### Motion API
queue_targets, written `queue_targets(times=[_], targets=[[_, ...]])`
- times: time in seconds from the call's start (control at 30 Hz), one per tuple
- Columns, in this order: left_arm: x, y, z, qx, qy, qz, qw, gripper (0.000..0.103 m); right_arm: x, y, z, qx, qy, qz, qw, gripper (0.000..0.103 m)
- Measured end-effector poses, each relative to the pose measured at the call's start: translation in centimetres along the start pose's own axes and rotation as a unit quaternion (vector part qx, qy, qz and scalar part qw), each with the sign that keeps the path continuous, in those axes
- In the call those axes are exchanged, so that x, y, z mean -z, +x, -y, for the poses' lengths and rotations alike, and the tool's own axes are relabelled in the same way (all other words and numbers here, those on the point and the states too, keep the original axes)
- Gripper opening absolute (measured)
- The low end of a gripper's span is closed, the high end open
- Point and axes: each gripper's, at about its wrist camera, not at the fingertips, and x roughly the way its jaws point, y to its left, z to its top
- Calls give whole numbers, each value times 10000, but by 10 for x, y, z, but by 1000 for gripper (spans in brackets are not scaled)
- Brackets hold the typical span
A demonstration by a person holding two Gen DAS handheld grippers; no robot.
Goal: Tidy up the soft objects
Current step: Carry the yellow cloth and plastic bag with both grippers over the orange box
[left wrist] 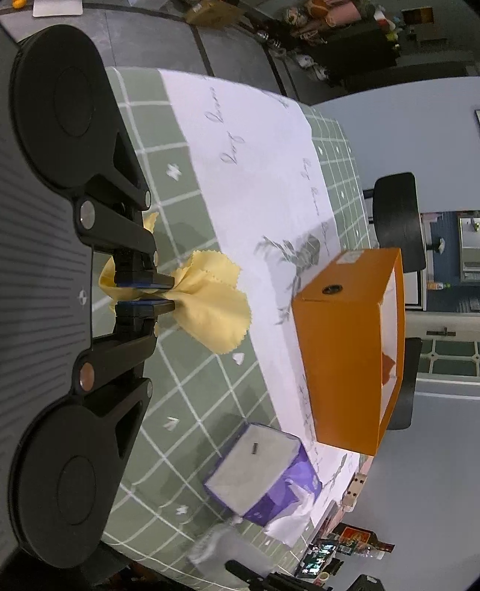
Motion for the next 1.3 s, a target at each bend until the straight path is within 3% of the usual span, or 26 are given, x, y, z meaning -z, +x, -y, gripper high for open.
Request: queue_targets(times=[0.23, 0.4, 0.7, 0.83, 1.0, 1.17, 1.3], targets=[[-33, 15, 7, 127, 153, 19, 9998, 6, 7, -36, 81, 738, 651, 367, 9945, 3], [-67, 13, 9, 140, 302, 200, 9992, 6, -12, -66, 114, 752, 948, 1001, 9876, 3], [-147, 17, 35, 188, 1021, 520, 9932, 6, -61, -134, 97, 582, 561, 2054, 9753, 3], [-187, 33, 51, 448, 1259, 628, 9890, 6, -98, -150, 81, 482, 288, 2385, 9695, 3], [-224, 66, 66, 924, 1189, 597, 9868, 6, -139, -146, 78, 286, 227, 2549, 9663, 3], [-250, 96, 74, 1027, 1148, 485, 9869, 6, -171, -130, 87, 102, 367, 2550, 9662, 3], [-268, 120, 77, 843, 1201, 325, 9886, 6, -196, -116, 96, 58, 495, 2512, 9666, 3]])
